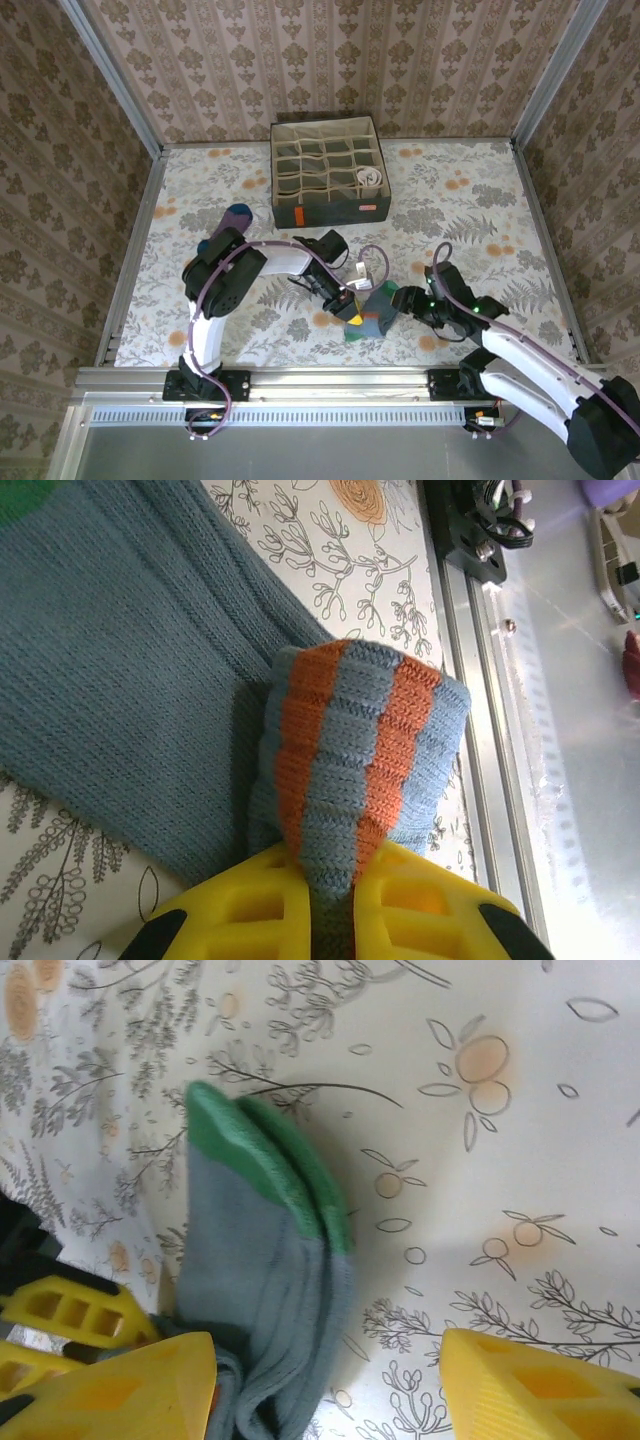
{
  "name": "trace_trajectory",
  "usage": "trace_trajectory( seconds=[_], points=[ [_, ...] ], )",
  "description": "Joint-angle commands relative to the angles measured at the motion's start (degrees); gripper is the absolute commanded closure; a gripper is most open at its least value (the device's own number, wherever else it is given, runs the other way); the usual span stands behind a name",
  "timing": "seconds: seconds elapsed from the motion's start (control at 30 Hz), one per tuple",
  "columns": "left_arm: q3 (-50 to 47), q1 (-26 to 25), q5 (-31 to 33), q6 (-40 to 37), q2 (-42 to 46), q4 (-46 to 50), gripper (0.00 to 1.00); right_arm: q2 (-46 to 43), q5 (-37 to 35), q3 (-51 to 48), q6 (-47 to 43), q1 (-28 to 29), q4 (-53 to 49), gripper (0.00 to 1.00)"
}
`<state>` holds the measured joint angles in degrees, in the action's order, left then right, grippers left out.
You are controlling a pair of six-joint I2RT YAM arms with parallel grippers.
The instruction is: Roll the socks
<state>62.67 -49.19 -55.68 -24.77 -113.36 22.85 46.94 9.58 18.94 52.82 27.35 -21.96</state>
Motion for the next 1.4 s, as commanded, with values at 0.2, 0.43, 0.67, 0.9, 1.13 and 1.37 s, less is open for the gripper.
trace_trajectory(
  seconds=[0.2, 0.43, 0.67, 0.9, 1.13, 1.37],
  points=[
    [-2.4, -2.7, 12.2, -2.6, 4.5, 0.7, 1.0, 20.0, 5.0, 1.9, 1.0, -0.6, 20.2, 0.43],
    [-2.2, -4.8, 15.9, -5.6, 6.8, 2.8, 1.0, 37.1, 11.8, 9.6, -5.7, -0.7, 28.4, 0.89],
    [-1.1, -5.8, 17.8, -6.4, 9.0, 4.1, 1.0, 46.0, 17.7, 20.1, -8.6, -0.7, 29.9, 0.98],
    [-0.6, -5.3, 21.6, -6.9, 8.2, 2.7, 1.0, 50.8, 18.2, 28.0, -12.2, -2.0, 27.1, 1.0],
    [-0.2, -4.5, 20.5, -5.7, 8.2, 3.1, 1.0, 56.1, 21.4, 34.2, -16.1, -4.8, 24.9, 1.0],
    [1.8, -2.6, 15.5, -4.5, 3.3, 7.2, 1.0, 58.5, 23.6, 34.4, -18.9, -5.4, 24.4, 1.0]
  ],
)
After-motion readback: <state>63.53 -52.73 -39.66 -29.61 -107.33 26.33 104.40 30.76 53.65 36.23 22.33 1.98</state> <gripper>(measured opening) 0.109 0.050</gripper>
